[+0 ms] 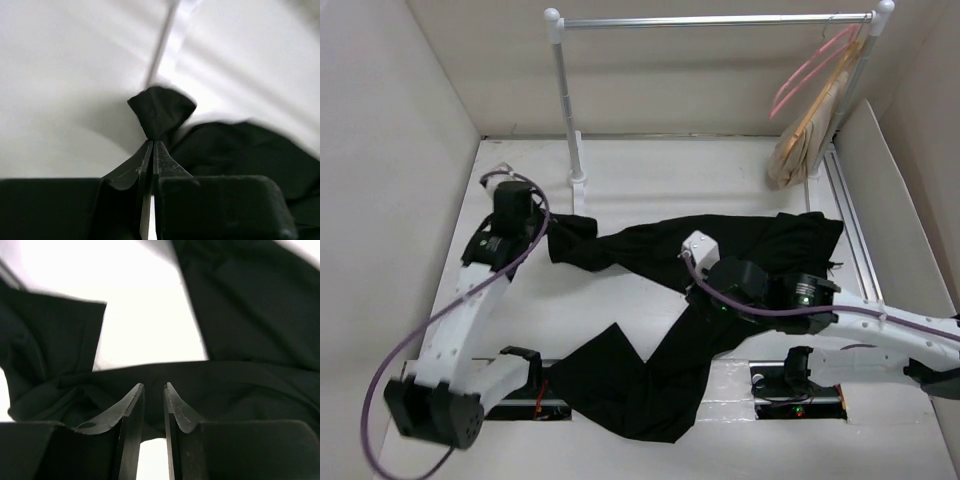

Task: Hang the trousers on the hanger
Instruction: Flatten out the trousers at the center of the board.

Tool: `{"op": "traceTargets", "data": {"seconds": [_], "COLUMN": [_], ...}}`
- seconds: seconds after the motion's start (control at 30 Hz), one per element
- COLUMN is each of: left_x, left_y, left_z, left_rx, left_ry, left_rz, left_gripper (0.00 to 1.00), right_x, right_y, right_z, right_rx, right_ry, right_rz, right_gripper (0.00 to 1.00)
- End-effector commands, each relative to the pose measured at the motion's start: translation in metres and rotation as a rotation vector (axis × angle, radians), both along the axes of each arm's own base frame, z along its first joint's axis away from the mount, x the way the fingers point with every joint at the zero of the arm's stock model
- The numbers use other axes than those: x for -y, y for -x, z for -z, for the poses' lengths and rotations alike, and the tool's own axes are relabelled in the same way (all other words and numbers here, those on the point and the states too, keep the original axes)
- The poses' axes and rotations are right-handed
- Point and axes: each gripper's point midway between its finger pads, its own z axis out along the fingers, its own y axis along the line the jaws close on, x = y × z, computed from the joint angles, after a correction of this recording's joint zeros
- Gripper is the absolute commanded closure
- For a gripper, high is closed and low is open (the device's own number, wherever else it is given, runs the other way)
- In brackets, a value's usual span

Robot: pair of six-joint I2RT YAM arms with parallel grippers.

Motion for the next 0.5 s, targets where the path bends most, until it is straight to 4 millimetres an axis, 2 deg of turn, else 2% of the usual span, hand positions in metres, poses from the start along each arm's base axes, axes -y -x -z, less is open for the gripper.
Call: {"op": "traceTargets", "data": {"seconds": [0.0, 0.03, 0.1, 0.13, 0.17, 0.2, 0.23, 0.27, 0.33, 0.37, 0.47], "left_x": [-0.017, -0.020, -0.024, -0.027, -0.034, -0.038, -0.044, -0.054, -0.068, -0.078, -0.083], "left_y": [0.035, 0.045, 0.060, 0.071, 0.079, 0.084, 0.095, 0.098, 0.099, 0.091, 0.061], "left_z": [-0.061, -0.074, -0.100, -0.121, -0.137, -0.147, -0.168, -0.176, -0.187, -0.181, -0.158], "left_rx": [0.101, 0.101, 0.146, 0.167, 0.198, 0.207, 0.237, 0.248, 0.258, 0.226, 0.163], "left_ry": [-0.012, 0.002, 0.026, 0.039, 0.036, 0.031, 0.029, -0.004, -0.061, -0.133, -0.220], "left_rz": [-0.081, -0.106, -0.118, -0.129, -0.152, -0.168, -0.183, -0.221, -0.271, -0.310, -0.341], "left_gripper": [1.00, 1.00, 1.00, 1.00, 1.00, 1.00, 1.00, 1.00, 1.00, 1.00, 1.00], "right_x": [0.019, 0.026, 0.037, 0.044, 0.048, 0.052, 0.055, 0.064, 0.074, 0.082, 0.082], "right_y": [-0.018, -0.025, -0.026, -0.030, -0.029, -0.030, -0.032, -0.038, -0.045, -0.053, -0.063], "right_z": [-0.039, -0.041, -0.050, -0.053, -0.063, -0.065, -0.067, -0.065, -0.061, -0.059, -0.060], "right_rx": [0.089, 0.091, 0.100, 0.102, 0.116, 0.126, 0.131, 0.133, 0.135, 0.136, 0.149], "right_ry": [-0.074, -0.080, -0.102, -0.101, -0.129, -0.129, -0.132, -0.114, -0.090, -0.083, -0.094], "right_rz": [0.066, 0.101, 0.102, 0.121, 0.115, 0.117, 0.125, 0.164, 0.209, 0.247, 0.230], "right_gripper": [0.72, 0.72, 0.71, 0.70, 0.69, 0.67, 0.66, 0.63, 0.60, 0.59, 0.57]}}
